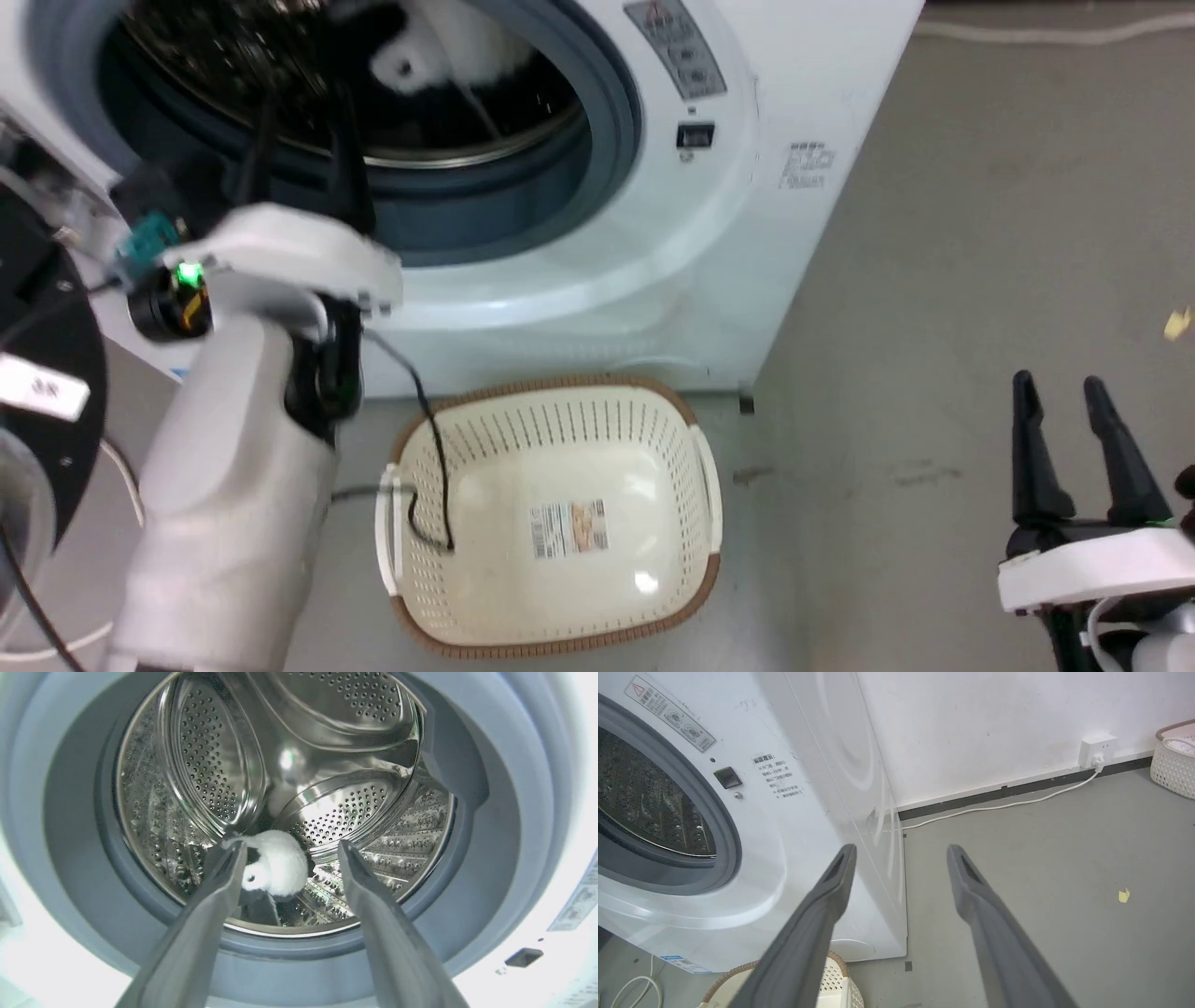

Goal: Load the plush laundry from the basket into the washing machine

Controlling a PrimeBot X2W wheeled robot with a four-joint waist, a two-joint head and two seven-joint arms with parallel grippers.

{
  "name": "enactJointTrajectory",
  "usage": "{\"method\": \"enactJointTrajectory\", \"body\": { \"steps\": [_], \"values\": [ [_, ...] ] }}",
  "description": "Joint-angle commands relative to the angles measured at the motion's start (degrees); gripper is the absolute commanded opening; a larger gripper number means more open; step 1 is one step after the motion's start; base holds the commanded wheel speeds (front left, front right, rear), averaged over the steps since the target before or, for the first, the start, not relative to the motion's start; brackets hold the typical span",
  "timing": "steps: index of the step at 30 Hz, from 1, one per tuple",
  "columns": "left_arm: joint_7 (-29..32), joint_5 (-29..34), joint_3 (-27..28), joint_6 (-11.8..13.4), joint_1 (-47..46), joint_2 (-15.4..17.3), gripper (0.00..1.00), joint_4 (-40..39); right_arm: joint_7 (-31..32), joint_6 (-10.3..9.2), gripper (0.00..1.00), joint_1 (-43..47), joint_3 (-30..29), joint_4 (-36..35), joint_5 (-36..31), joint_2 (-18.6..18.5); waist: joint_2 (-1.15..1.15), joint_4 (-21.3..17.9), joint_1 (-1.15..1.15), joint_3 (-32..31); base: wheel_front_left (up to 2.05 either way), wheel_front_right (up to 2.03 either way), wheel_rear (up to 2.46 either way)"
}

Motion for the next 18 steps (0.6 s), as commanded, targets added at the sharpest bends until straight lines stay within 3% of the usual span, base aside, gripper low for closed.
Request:
{"method": "enactJointTrajectory", "body": {
  "steps": [1, 7, 18],
  "values": [
    [1.01, 0.64, -0.64, 0.34, 2.92, 0.72, 1.0, -1.42, -0.04, -0.04, 1.0, 0.82, 0.51, 0.53, -0.65, 0.34, 0.0, 0.58, 0.02, -3.49, 0.0, 0.0, 0.0],
    [3.84, 3.53, -3.84, 1.48, 11.97, 4.23, 1.0, -8.01, -0.23, -0.04, 1.0, 2.23, 1.55, 2.52, -0.75, 0.57, 0.0, 0.8, 0.02, -9.22, 0.0, 0.0, 0.0],
    [0.91, 7.14, -6.96, 1.58, 22.71, 7.19, 1.0, -13.39, -1.52, -0.04, 1.0, 4.1, 4.05, 6.3, -0.75, 0.59, 0.0, 0.8, 0.02, -15.76, 0.0, 0.0, 0.0]
  ]
}}
